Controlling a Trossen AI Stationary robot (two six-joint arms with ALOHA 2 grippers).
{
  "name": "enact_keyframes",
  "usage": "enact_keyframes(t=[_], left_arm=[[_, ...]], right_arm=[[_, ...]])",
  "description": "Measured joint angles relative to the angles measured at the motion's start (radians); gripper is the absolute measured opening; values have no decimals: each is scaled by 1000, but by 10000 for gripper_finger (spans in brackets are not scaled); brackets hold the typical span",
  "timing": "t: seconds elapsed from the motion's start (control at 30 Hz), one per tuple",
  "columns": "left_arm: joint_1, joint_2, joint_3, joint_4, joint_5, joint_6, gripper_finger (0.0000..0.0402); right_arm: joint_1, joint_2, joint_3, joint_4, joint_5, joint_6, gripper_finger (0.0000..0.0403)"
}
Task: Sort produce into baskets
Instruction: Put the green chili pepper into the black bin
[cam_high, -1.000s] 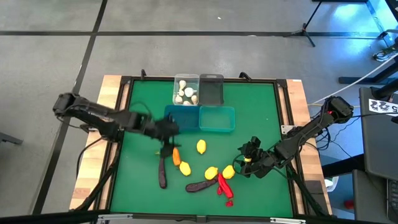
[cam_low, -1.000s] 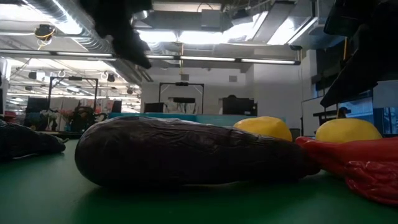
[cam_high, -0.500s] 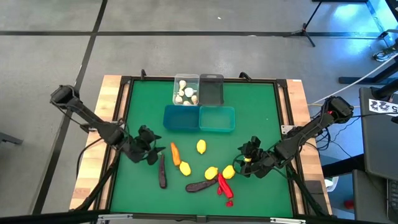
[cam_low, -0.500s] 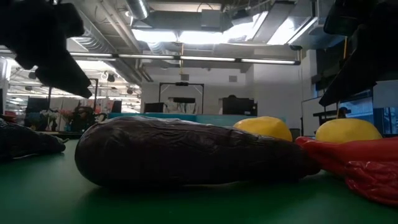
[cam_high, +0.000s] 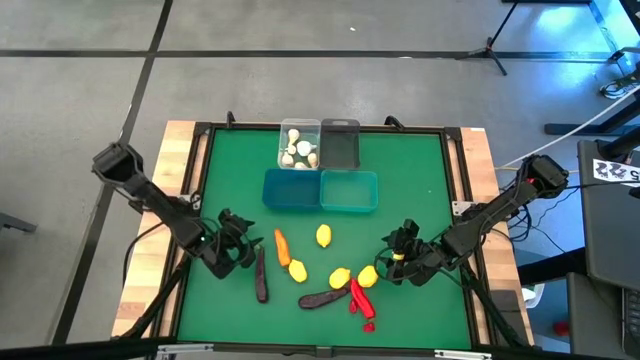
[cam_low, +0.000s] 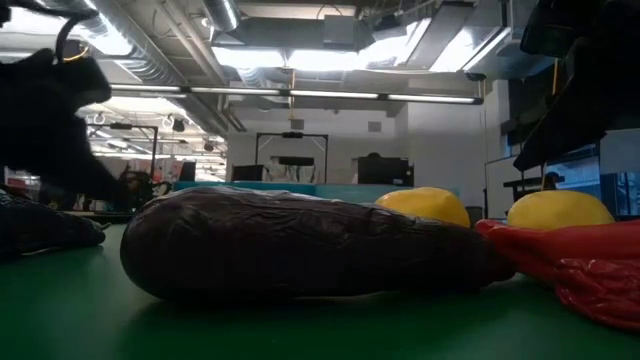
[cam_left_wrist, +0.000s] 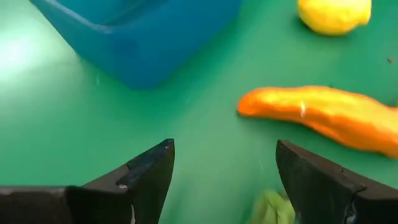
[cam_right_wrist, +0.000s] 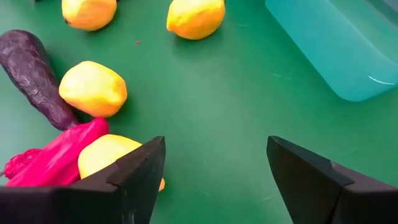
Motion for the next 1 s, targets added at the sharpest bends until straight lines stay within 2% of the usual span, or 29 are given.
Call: enact_keyframes(t=[0.4, 0.67, 0.9, 1.0], left_arm=[[-128, 132, -2, 10, 1, -136, 274], [-147, 245, 0, 60, -37, -175, 274], [-147, 250, 1, 76, -33, -194, 273], [-146, 251, 9, 73, -26, -199, 257]], right_arm=[[0, 0, 0, 0, 0, 1, 280], [0, 0, 0, -1, -1, 19, 280], [0, 0, 0, -2, -1, 19, 280], [0, 0, 0, -3, -1, 19, 280]])
